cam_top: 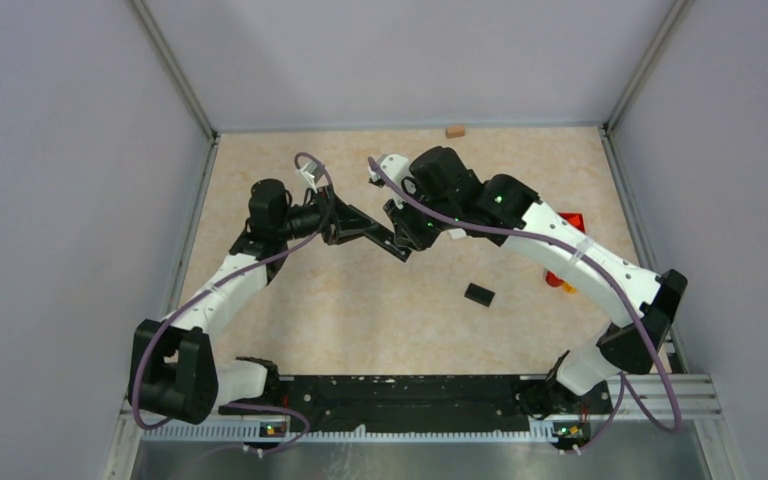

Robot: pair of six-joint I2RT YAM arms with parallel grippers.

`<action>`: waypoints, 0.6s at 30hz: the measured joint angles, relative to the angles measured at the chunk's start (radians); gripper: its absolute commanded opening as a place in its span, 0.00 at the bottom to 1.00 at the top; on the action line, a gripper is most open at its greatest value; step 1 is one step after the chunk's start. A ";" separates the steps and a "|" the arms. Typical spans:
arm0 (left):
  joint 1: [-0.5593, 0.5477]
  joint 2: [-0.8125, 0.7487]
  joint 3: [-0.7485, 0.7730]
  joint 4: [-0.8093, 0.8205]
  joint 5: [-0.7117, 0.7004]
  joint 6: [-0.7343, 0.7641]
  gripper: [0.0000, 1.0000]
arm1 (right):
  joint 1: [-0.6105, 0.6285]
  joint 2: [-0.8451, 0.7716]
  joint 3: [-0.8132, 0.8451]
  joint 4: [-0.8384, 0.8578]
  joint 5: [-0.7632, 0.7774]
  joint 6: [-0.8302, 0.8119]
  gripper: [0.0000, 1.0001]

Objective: Load the batteries into the remote control

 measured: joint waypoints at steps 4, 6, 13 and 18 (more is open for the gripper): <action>0.000 0.000 0.000 0.004 0.001 -0.002 0.00 | 0.000 0.001 -0.005 0.010 0.000 -0.003 0.16; 0.000 0.000 0.000 0.006 0.004 -0.005 0.00 | 0.000 0.002 -0.006 0.011 0.000 -0.008 0.17; 0.000 0.000 0.000 0.021 0.016 -0.013 0.00 | 0.000 0.004 -0.018 0.029 0.000 -0.011 0.18; 0.002 -0.003 0.000 0.029 0.023 -0.019 0.00 | -0.001 0.009 -0.019 0.031 -0.001 -0.011 0.19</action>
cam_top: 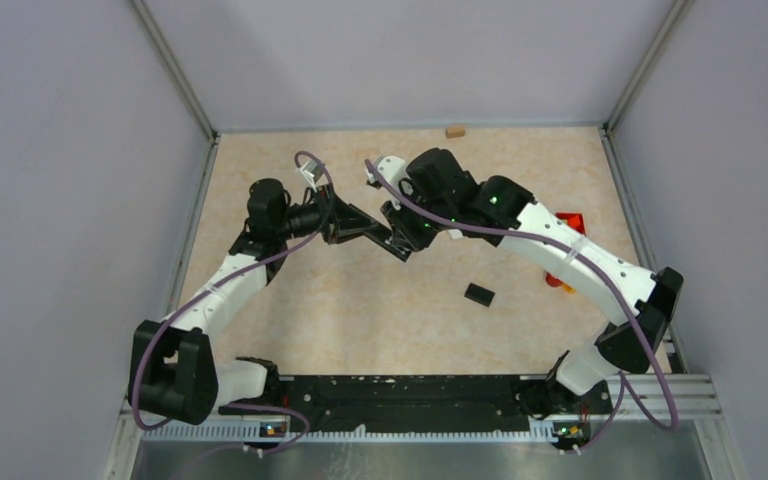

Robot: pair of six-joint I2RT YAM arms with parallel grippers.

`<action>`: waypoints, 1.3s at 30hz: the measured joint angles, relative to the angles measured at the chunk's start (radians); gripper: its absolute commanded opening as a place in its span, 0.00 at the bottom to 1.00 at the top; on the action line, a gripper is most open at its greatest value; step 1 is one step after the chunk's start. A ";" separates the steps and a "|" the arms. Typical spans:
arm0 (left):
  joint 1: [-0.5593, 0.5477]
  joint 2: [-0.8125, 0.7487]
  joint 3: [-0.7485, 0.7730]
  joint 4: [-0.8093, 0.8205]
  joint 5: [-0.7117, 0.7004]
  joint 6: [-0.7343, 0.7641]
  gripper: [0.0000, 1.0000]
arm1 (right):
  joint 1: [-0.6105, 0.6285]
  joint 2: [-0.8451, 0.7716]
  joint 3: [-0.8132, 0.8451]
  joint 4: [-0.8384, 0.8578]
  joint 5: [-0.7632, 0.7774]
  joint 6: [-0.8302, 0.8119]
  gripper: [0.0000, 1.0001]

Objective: Load the batteries into the remote control

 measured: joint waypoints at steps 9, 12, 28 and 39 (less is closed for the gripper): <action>0.002 0.000 0.000 0.007 0.002 -0.011 0.00 | -0.002 0.009 0.000 0.000 0.000 0.000 0.12; 0.004 0.000 0.000 0.009 0.002 -0.011 0.00 | -0.002 0.009 0.000 0.000 -0.002 -0.002 0.10; 0.012 0.000 -0.002 0.011 0.000 -0.008 0.00 | -0.002 0.035 0.000 0.013 -0.003 -0.024 0.07; 0.016 0.000 -0.005 0.004 -0.001 0.010 0.00 | -0.006 0.040 0.000 0.014 -0.004 -0.026 0.00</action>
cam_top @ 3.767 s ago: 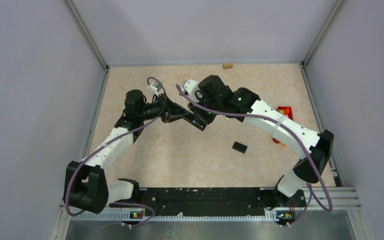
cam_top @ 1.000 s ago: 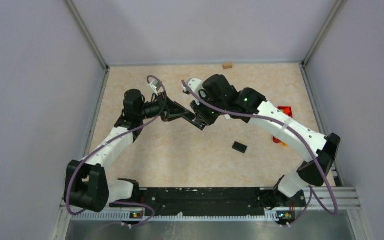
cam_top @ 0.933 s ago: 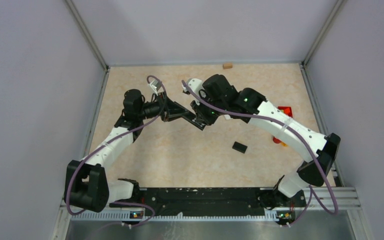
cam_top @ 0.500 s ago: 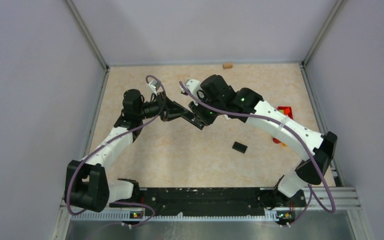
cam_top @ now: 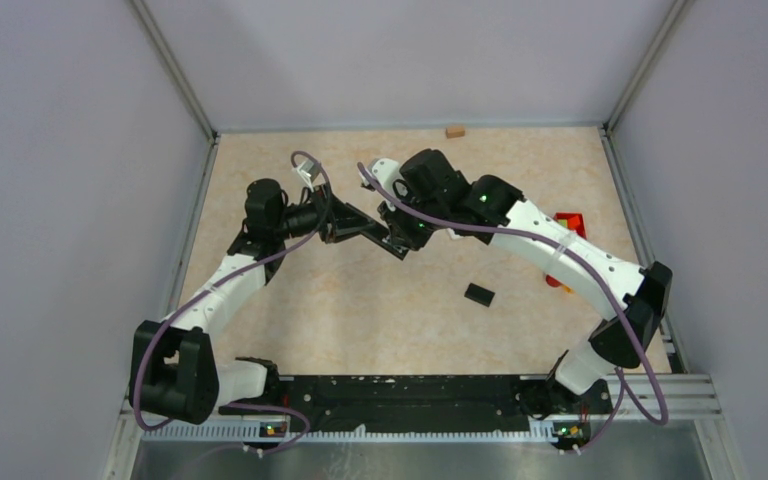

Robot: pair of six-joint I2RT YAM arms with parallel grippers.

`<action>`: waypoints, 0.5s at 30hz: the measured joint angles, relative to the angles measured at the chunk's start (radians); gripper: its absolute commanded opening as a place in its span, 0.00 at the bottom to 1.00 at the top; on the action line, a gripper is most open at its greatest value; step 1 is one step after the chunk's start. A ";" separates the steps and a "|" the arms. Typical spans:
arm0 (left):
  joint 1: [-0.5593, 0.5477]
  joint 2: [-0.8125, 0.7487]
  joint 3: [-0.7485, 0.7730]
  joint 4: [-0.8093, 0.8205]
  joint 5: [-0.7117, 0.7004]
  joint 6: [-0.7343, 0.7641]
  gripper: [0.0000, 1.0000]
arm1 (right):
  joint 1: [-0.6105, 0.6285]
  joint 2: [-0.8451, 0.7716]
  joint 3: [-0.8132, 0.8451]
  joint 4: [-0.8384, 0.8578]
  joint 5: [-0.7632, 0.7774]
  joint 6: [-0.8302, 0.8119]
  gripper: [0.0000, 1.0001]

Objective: Load the batteries into the remote control

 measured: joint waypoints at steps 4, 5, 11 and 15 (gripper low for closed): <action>0.000 0.000 -0.004 -0.002 0.000 0.004 0.00 | 0.000 0.001 0.000 -0.005 0.000 0.000 0.00; 0.000 0.000 -0.004 -0.005 0.000 0.006 0.00 | 0.000 0.001 0.000 -0.007 0.000 0.000 0.00; 0.000 0.000 -0.004 -0.024 0.000 0.029 0.00 | 0.000 0.001 0.000 -0.018 0.000 0.002 0.00; 0.000 0.000 -0.004 -0.034 0.000 0.036 0.00 | 0.000 0.001 0.000 -0.022 0.000 0.003 0.00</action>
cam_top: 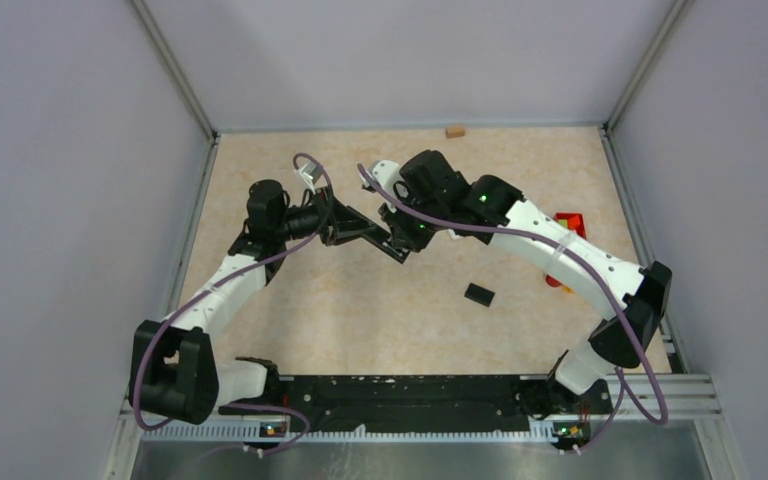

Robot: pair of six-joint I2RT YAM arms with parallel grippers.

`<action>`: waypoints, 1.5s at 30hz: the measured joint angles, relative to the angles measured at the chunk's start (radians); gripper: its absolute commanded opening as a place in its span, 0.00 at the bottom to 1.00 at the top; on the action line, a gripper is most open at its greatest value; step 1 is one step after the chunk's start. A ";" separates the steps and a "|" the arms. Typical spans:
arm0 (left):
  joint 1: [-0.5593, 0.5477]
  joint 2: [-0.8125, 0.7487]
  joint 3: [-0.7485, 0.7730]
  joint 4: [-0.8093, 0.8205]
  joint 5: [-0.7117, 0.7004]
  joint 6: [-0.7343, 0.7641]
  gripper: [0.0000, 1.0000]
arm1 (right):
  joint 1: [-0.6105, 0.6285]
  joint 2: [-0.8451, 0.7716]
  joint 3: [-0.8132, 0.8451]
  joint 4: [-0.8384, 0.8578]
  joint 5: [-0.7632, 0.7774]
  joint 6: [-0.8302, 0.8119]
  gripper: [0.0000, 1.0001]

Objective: Load the batteries into the remote control

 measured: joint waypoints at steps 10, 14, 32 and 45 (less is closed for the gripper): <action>0.000 0.000 0.000 -0.003 0.000 0.014 0.00 | 0.000 0.000 0.000 -0.004 0.000 0.000 0.00; 0.000 0.000 0.000 -0.003 0.000 0.016 0.00 | 0.000 0.000 0.000 -0.005 0.001 0.000 0.00; 0.001 0.006 0.000 -0.003 -0.005 0.023 0.00 | 0.000 -0.008 0.000 0.010 0.039 0.039 0.00; 0.001 0.006 0.000 -0.003 -0.005 0.023 0.00 | 0.000 -0.014 0.000 0.000 0.037 0.035 0.00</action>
